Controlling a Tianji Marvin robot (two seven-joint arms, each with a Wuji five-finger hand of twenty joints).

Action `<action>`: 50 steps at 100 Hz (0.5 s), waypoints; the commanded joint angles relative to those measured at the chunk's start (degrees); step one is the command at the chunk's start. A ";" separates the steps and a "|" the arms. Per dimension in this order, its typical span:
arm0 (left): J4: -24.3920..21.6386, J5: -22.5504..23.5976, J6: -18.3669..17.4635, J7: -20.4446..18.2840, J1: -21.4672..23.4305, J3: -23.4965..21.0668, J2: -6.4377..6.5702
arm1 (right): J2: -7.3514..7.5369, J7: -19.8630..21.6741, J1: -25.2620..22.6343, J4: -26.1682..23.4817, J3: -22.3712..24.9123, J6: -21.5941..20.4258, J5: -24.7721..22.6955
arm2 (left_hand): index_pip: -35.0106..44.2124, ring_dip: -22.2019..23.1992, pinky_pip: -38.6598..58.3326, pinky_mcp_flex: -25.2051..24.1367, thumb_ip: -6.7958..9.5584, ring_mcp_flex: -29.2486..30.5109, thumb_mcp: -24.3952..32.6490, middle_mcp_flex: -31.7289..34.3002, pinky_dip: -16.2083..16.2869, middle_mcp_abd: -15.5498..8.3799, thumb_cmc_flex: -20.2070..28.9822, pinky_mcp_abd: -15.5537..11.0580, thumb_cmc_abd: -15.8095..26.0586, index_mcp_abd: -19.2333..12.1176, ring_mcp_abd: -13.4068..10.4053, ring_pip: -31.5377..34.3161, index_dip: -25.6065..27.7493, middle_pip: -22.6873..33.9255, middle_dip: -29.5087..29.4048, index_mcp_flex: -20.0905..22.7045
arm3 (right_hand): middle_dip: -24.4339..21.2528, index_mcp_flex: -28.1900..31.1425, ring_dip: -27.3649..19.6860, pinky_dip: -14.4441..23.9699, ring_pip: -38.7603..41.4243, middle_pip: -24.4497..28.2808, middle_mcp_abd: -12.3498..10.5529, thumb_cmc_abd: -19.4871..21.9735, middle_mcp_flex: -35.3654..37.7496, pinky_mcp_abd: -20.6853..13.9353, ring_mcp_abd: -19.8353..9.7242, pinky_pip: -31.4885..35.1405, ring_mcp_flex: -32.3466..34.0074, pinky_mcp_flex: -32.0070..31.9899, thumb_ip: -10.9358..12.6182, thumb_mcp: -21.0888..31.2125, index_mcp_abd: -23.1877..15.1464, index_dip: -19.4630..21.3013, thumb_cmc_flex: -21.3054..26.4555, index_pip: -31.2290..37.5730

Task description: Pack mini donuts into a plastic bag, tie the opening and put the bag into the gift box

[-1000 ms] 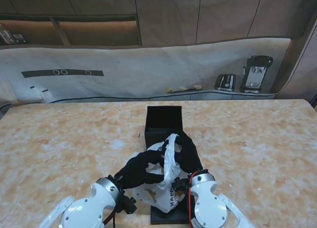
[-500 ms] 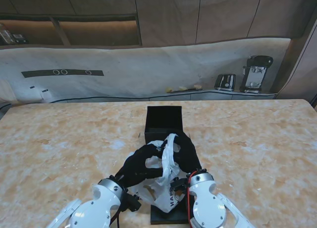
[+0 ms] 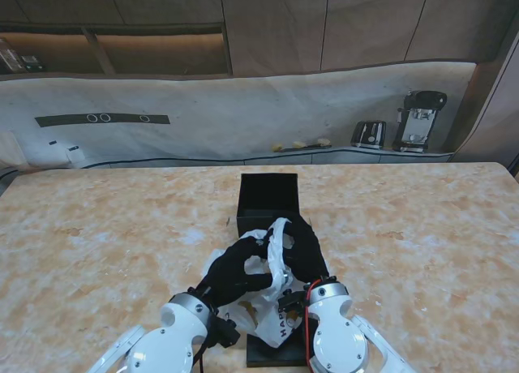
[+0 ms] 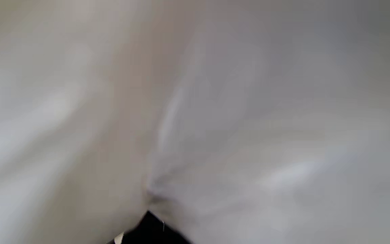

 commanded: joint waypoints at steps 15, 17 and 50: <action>-0.36 0.75 0.74 2.74 -1.79 2.37 -2.40 | -0.77 0.71 -0.39 0.18 -1.00 -0.65 -0.62 | -2.55 -0.46 -1.03 -0.61 -0.70 -1.76 -1.45 -2.08 0.74 0.28 -2.20 -2.09 2.04 -6.50 -0.20 -1.87 0.14 -1.47 1.47 -4.16 | 3.11 1.36 1.22 1.14 0.88 1.19 -0.11 -2.29 -1.58 -2.14 -1.46 0.25 -1.31 -1.00 0.35 -1.82 -1.70 -1.51 0.38 3.24; -0.40 0.71 0.84 2.79 -1.86 2.45 -2.43 | -0.76 0.74 -0.39 0.19 -1.00 -0.67 -0.64 | -2.46 -0.40 -0.99 -0.62 -0.70 -1.74 -1.46 -2.04 0.81 0.37 -2.17 -2.06 1.99 -6.49 -0.17 -1.81 0.17 -1.43 1.54 -4.09 | 3.11 1.36 1.22 1.15 0.89 1.20 -0.11 -2.26 -1.58 -2.14 -1.47 0.25 -1.30 -1.00 0.37 -1.81 -1.65 -1.58 0.35 3.29; 0.73 4.31 3.91 7.04 -3.66 5.27 -3.67 | -0.76 0.69 -0.21 0.59 -1.45 -1.64 -0.97 | 1.53 1.11 -1.39 -0.52 -0.56 -2.05 -1.40 -2.41 1.42 1.30 1.68 -2.15 5.39 -4.93 0.66 -1.87 2.44 -1.92 3.53 -8.33 | 3.14 1.48 1.18 1.14 1.09 1.44 -0.23 -2.84 -1.47 -2.15 -1.59 0.32 -1.31 -1.12 0.61 -1.67 -1.71 -2.95 0.52 4.16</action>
